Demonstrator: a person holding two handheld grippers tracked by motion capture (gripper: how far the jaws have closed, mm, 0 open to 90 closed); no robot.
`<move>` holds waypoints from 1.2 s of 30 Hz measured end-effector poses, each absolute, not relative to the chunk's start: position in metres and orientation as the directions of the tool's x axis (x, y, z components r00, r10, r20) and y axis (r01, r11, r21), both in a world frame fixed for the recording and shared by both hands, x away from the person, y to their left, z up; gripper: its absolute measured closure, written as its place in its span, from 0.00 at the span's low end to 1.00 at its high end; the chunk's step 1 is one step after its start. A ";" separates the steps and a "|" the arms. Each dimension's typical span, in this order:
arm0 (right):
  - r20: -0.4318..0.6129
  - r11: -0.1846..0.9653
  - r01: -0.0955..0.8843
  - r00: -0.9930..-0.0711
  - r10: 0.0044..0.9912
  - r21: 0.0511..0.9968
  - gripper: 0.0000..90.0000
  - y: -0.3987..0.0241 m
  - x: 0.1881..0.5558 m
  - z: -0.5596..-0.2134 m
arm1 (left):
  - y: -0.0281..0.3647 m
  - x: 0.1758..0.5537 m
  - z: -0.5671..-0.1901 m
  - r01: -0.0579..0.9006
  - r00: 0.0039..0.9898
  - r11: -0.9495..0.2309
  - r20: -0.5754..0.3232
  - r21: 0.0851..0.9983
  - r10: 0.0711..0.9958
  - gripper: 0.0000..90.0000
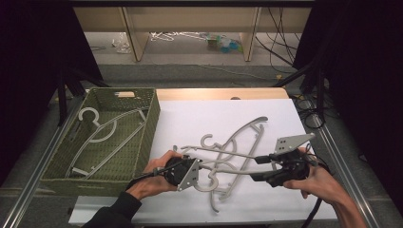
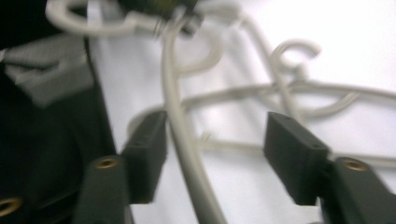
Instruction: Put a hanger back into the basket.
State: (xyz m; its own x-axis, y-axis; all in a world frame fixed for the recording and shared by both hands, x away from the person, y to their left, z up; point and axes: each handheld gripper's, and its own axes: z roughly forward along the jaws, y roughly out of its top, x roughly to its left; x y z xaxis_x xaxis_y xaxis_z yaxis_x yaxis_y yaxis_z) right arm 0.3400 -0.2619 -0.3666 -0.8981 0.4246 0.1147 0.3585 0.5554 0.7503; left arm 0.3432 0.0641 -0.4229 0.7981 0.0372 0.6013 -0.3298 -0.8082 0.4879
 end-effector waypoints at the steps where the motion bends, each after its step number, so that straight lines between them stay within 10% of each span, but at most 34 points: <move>1: 0.112 0.533 0.357 -0.893 0.437 0.767 0.37 -0.263 0.341 -0.363 | 0.062 0.343 -0.421 -0.324 0.806 -0.816 0.592 0.479 0.027 0.87; 20: 0.129 0.263 0.332 -0.808 0.575 0.906 0.35 -0.302 0.345 -0.327 | 0.046 0.348 -0.402 -0.258 0.859 -0.856 0.512 0.449 0.009 0.88; 36: 0.124 0.328 0.424 -0.750 0.649 0.844 0.32 -0.301 0.342 -0.344 | 0.061 0.377 -0.361 0.061 0.887 -0.788 0.329 0.613 0.324 0.88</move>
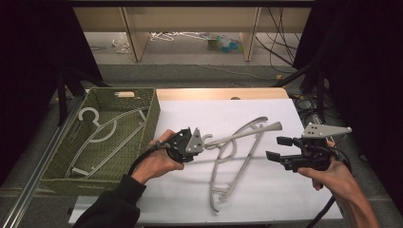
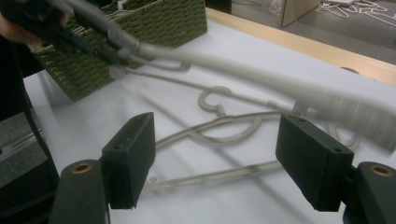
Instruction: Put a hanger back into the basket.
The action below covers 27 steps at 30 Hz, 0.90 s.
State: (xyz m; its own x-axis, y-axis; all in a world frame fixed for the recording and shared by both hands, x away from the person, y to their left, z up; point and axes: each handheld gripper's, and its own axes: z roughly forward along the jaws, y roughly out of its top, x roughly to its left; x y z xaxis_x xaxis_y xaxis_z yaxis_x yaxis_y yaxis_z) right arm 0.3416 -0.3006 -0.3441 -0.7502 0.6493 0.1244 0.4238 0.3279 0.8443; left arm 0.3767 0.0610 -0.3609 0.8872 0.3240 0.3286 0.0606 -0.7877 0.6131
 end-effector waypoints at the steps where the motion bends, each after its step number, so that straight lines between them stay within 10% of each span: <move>1: 0.132 0.325 0.421 -0.759 0.638 0.847 0.32 -0.299 0.342 -0.346 | 0.064 0.379 -0.357 0.069 0.886 -0.780 0.320 0.623 0.334 0.88; 27: 0.159 0.382 0.454 -0.785 0.598 0.805 0.32 -0.281 0.335 -0.378 | 0.130 0.373 -0.284 0.388 0.875 -0.433 -0.176 0.814 0.452 0.88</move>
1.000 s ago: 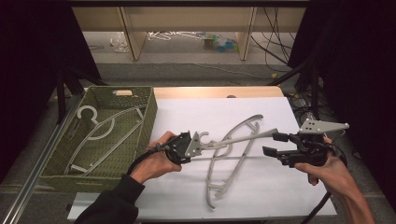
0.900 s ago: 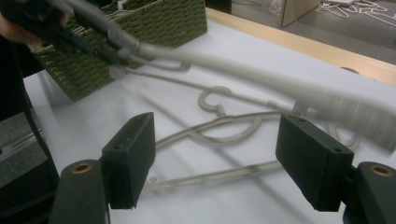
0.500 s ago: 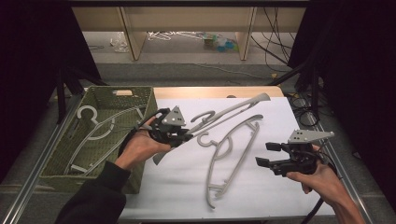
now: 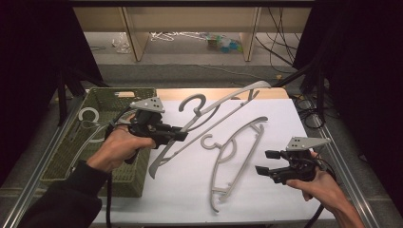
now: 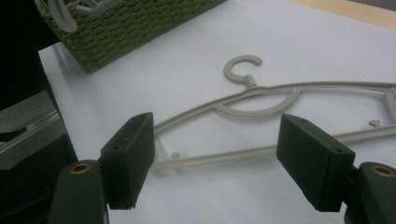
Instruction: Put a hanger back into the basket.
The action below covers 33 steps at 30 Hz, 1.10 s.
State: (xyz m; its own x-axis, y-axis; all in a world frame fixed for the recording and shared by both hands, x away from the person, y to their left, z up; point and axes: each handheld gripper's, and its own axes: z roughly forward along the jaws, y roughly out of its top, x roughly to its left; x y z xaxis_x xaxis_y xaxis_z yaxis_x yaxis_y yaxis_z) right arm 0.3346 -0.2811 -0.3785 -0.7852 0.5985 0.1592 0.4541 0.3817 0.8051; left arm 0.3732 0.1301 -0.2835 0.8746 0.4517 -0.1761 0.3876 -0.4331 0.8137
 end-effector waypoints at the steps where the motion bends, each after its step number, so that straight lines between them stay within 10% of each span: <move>1: 0.158 0.383 0.452 -0.786 0.597 0.805 0.32 -0.281 0.334 -0.378 | 0.134 0.371 -0.276 0.394 0.872 -0.428 -0.182 0.813 0.455 0.88; 33: 0.172 0.393 0.473 -0.783 0.597 0.789 0.31 -0.279 0.337 -0.386 | 0.307 0.389 -0.288 0.515 0.645 -0.309 -0.124 0.800 0.754 0.88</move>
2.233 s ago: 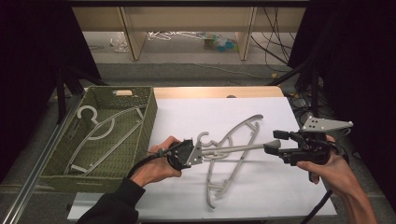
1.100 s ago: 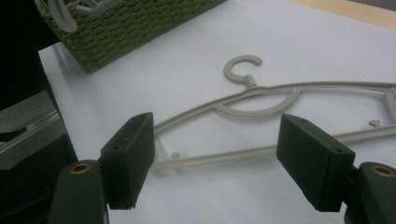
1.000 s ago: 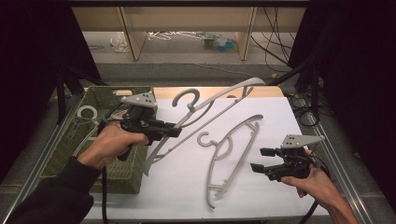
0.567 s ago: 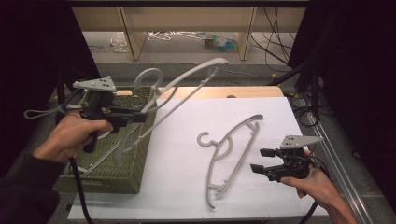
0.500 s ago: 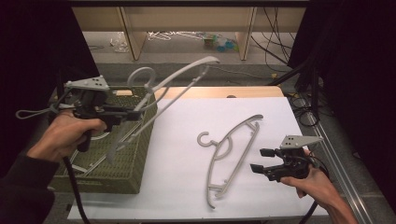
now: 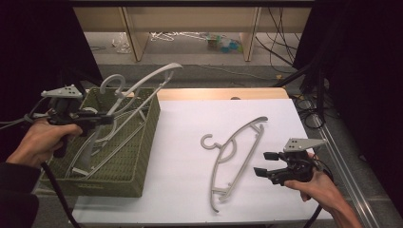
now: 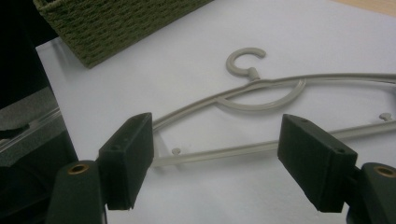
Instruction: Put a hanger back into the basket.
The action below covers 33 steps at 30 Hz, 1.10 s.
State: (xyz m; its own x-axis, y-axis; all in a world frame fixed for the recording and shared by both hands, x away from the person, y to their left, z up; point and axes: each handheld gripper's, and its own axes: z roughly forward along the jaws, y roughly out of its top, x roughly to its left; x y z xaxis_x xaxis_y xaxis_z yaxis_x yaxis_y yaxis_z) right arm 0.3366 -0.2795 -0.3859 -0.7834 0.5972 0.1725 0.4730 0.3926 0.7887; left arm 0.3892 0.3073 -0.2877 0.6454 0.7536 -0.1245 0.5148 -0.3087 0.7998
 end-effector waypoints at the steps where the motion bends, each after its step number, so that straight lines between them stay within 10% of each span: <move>1: 0.176 0.389 0.476 -0.781 0.599 0.788 0.31 -0.279 0.337 -0.386 | 0.315 0.390 -0.293 0.527 0.633 -0.301 -0.131 0.795 0.763 0.88; 33: 0.197 0.387 0.504 -0.769 0.608 0.772 0.31 -0.282 0.339 -0.390 | 0.382 0.394 -0.359 0.650 0.551 -0.313 -0.147 0.693 0.821 0.88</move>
